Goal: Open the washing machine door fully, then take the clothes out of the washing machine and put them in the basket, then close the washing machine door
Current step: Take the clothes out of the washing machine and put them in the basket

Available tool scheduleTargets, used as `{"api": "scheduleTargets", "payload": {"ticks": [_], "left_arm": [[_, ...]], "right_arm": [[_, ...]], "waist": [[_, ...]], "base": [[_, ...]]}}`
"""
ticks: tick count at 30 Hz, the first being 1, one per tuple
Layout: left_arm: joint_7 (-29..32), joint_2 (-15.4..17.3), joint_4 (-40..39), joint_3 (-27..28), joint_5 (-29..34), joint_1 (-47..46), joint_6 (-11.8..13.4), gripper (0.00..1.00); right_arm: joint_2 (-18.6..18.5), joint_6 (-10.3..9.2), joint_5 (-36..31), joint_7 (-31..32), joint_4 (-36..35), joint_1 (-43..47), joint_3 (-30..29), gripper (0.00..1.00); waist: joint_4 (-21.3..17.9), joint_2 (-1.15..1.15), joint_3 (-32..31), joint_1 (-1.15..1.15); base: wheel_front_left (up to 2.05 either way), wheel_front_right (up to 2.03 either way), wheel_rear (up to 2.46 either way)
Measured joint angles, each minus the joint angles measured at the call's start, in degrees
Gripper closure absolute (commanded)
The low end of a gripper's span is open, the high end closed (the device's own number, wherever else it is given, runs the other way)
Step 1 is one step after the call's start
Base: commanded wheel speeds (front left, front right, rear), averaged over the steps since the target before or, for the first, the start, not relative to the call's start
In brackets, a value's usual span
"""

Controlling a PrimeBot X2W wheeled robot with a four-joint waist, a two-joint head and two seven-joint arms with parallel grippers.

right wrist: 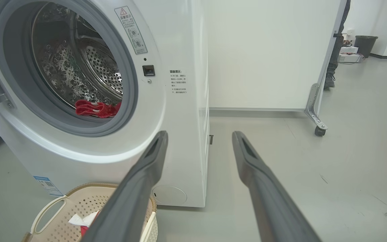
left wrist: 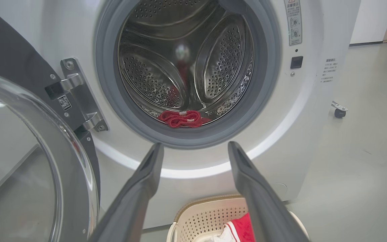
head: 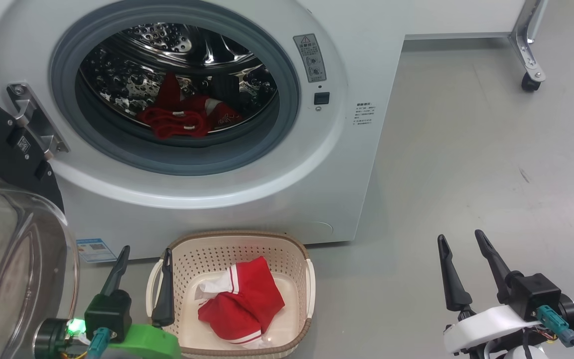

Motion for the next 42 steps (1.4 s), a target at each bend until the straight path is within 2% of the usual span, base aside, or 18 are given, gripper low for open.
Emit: {"api": "scheduleTargets", "payload": {"ticks": [15, 23, 28, 42], "left_arm": [[2.6, -0.1, -1.5, -0.3, 0.4, -0.6, 0.2, 0.00], [5.7, -0.5, 1.1, -0.9, -0.4, -7.2, 0.2, 0.00], [8.4, -0.5, 3.8, -1.5, -0.5, -13.0, -0.7, 0.00], [17.5, 4.5, 9.8, -1.7, 1.8, -29.2, -3.6, 0.00]], "right_arm": [[0.0, -0.35, -0.3, 1.0, -3.2, 0.2, 0.9, 0.00], [-0.1, 0.18, -0.4, 1.5, -5.0, -2.7, 2.1, 0.00], [-0.1, 0.68, -0.4, 1.5, -5.8, -5.0, 3.0, 0.00], [0.1, 1.64, 1.1, 1.4, -5.8, -11.2, 5.2, 0.00]], "waist": [[-0.1, 0.00, 4.2, 0.00], [-0.9, 0.00, 8.8, 0.00], [-1.9, 0.00, 12.2, 0.00], [-7.4, 0.00, 22.6, 0.01]], "base": [[0.00, 0.00, 0.00], [0.00, 0.00, 0.00], [0.00, 0.00, 0.00], [0.00, 0.00, 0.00]]}}
